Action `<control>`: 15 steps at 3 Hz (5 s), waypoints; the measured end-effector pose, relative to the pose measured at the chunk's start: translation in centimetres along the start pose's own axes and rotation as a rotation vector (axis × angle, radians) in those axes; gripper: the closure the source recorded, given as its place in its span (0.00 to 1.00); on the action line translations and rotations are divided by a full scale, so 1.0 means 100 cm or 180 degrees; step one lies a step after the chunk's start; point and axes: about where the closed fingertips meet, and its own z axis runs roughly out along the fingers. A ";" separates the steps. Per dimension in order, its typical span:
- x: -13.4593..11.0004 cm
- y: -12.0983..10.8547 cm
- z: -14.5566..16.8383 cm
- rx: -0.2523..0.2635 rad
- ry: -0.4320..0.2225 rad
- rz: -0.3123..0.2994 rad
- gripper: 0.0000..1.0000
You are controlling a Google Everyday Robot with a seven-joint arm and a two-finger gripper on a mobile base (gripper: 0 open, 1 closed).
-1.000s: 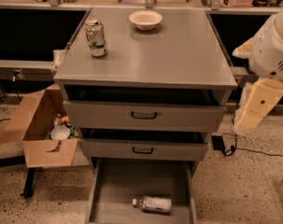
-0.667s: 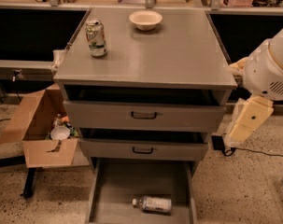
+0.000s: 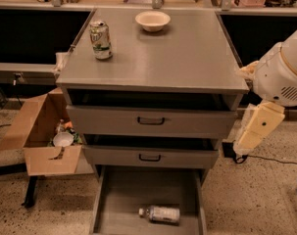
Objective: Pick blue plastic bottle from bottom drawer and place on counter
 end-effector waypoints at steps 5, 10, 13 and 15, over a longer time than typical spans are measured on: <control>0.031 0.074 0.278 -0.0507 -0.0489 -0.0179 0.00; 0.138 0.108 0.570 -0.0871 -0.1146 0.0047 0.00; 0.159 0.111 0.672 -0.0928 -0.0881 -0.0069 0.00; 0.184 0.106 0.758 -0.1004 -0.0729 -0.0022 0.00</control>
Offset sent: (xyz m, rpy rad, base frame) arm -0.0152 0.0858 -0.3128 0.1918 0.1298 0.1464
